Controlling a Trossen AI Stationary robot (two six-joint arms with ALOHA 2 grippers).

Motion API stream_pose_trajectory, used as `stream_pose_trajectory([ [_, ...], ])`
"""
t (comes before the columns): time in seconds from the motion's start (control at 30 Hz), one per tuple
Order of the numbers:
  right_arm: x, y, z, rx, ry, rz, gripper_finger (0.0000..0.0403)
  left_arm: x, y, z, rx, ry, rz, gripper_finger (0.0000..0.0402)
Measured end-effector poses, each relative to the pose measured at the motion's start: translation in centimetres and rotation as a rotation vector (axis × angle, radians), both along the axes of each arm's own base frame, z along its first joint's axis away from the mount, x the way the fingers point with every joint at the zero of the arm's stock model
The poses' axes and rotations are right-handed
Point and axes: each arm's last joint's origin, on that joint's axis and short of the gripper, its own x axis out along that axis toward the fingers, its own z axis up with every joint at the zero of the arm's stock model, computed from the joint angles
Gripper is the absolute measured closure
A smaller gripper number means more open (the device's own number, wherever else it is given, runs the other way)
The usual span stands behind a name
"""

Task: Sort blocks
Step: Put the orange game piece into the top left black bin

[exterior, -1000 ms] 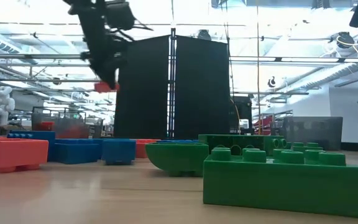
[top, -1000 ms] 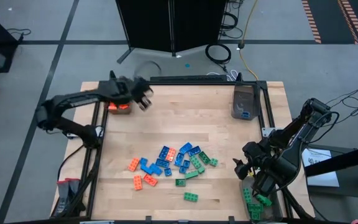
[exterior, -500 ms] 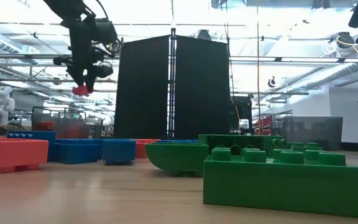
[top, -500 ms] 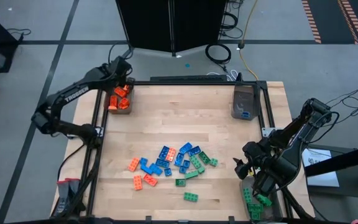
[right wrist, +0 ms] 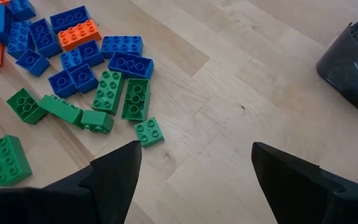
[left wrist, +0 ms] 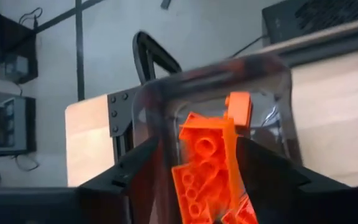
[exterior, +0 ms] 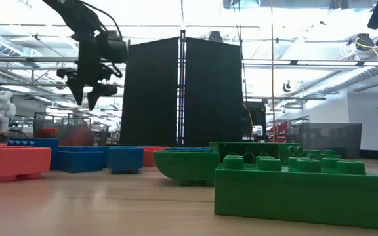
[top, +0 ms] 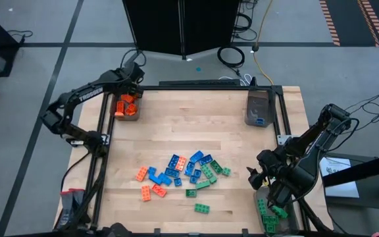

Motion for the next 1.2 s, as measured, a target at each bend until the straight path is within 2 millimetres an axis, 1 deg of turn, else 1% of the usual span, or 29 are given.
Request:
stream_pose_trajectory([
  [0.1, 0.0, 0.0, 0.0, 0.0, 0.0, 0.0, 0.0103, -0.1, -0.1, -0.3, -0.036, 0.018, -0.007, 0.0178],
  [0.17, 0.0, 0.0, 0.0, 0.0, 0.0, 0.0, 0.0103, 0.1, -0.2, -0.4, -0.076, -0.015, -0.05, 0.0176],
  [0.23, 0.0, 0.0, 0.0, 0.0, 0.001, 0.0, 0.0103, 0.4, -0.5, -0.3, -0.154, -0.104, -0.123, 0.0175],
  [0.3, 0.0, 0.0, 0.0, 0.0, 0.0, 0.0, 0.0103, 0.9, -1.6, 0.1, -0.243, -0.211, -0.2, 0.0174],
  [0.37, 0.0, 0.0, 0.0, 0.0, 0.001, 0.0, 0.0103, 1.5, -3.2, 0.4, -0.346, -0.257, -0.276, 0.0174],
  [0.5, 0.0, 0.0, 0.0, -0.006, -0.006, 0.0, 0.0103, 2.2, -7.8, 1.5, -0.469, -0.176, -0.508, 0.0173],
  [0.53, 0.0, 0.0, 0.0, -0.014, -0.015, 0.001, 0.0103, 2.3, -9.0, 1.8, -0.487, -0.158, -0.57, 0.0173],
  [0.6, 0.1, -0.1, 0.1, -0.028, -0.031, 0.001, 0.0103, 2.4, -11.6, 2.3, -0.5, -0.176, -0.696, 0.0173],
  [0.63, 0.1, -0.1, 0.1, -0.032, -0.035, 0.001, 0.0103, 2.3, -12.8, 2.4, -0.499, -0.198, -0.72, 0.0173],
  [0.7, 0.1, -0.1, 0.1, -0.036, -0.033, 0.002, 0.0103, 2.0, -14.9, 2.1, -0.476, -0.271, -0.665, 0.0173],
  [0.77, 0.0, -0.1, 0.1, -0.033, -0.03, 0.002, 0.0103, 1.3, -16.5, 1.4, -0.437, -0.352, -0.546, 0.0173],
  [0.83, 0.1, -0.1, 0.1, -0.029, -0.032, 0.002, 0.0103, 0.4, -17.9, 0.4, -0.43, -0.402, -0.434, 0.0173],
  [0.93, 0.1, -0.1, 0.1, -0.028, -0.032, 0.001, 0.0103, -0.8, -19.8, -1.6, -0.47, -0.414, -0.307, 0.0173],
  [1.0, 0.1, -0.1, 0.1, -0.026, -0.033, -0.001, 0.0103, -1.3, -21.0, -2.9, -0.505, -0.406, -0.274, 0.0173],
  [1.07, 0.1, -0.1, 0.1, -0.026, -0.033, -0.002, 0.0103, -1.3, -22.2, -3.9, -0.534, -0.415, -0.269, 0.0173],
  [1.13, 0.1, -0.1, 0.1, -0.025, -0.032, -0.002, 0.0103, -0.9, -23.4, -4.4, -0.552, -0.468, -0.261, 0.0173],
  [1.2, 0.1, -0.1, 0.1, -0.024, -0.03, -0.002, 0.0103, -0.3, -24.5, -4.6, -0.549, -0.511, -0.267, 0.0173],
])
